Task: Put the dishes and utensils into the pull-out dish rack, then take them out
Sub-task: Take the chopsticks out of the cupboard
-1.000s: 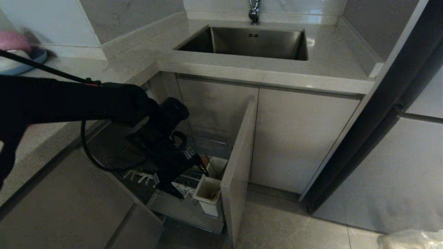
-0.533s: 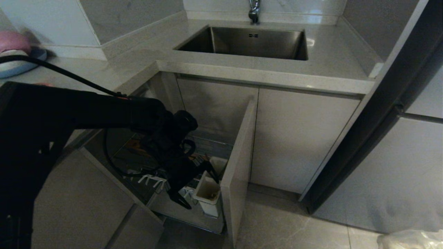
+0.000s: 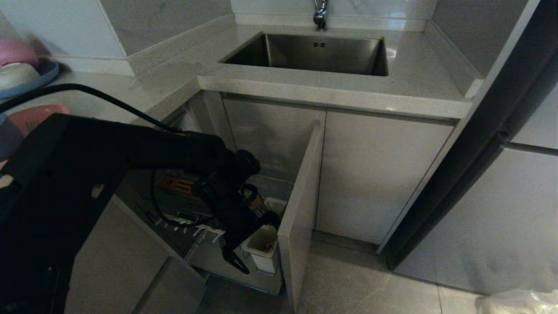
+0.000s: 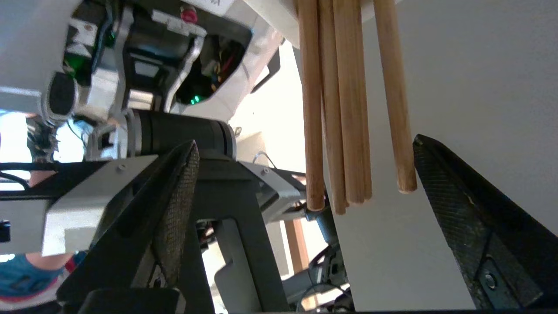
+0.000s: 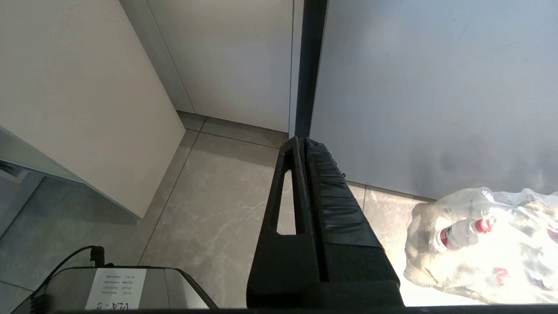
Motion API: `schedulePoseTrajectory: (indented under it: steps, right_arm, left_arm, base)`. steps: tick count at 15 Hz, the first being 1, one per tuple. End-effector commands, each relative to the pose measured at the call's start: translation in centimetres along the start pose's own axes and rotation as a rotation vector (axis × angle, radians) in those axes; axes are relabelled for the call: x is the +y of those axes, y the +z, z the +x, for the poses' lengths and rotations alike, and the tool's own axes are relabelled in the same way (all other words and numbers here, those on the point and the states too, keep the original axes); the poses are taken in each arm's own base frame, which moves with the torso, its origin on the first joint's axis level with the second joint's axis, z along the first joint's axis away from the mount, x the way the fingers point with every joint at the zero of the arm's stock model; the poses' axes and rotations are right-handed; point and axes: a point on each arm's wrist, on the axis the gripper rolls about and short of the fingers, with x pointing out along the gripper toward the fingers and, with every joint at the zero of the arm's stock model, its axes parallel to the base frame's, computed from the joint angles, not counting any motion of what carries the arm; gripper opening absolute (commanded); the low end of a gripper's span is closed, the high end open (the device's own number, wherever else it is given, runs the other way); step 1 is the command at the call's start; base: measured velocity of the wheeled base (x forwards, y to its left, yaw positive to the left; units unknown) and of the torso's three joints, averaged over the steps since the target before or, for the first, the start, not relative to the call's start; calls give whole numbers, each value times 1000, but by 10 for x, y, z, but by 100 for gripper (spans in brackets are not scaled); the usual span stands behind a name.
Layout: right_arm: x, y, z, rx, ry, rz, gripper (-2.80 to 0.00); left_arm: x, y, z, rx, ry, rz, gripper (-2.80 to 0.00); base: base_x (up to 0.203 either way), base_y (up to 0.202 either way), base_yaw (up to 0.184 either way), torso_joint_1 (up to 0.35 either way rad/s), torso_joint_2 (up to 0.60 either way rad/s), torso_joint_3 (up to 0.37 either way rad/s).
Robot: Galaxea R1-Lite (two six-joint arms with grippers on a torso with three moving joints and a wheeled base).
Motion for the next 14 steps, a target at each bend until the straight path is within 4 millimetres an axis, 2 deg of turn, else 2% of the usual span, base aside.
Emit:
schedulePoseTrajectory:
  steps: [1, 8, 14]
  right_arm:
    - [0, 0, 0, 1, 0, -1, -280]
    - [0, 0, 0, 1, 0, 0, -280]
    - [0, 0, 0, 1, 0, -2, -280]
  left_arm:
    - [0, 2, 7, 24, 12, -12, 0]
    - [-3, 12, 22, 38, 28, -20, 0]
    - [-6, 15, 24, 34, 25, -18, 0]
  base:
    - [0, 0, 0, 0, 0, 0]
    - [0, 0, 0, 0, 0, 0]
    - [0, 0, 0, 0, 0, 0]
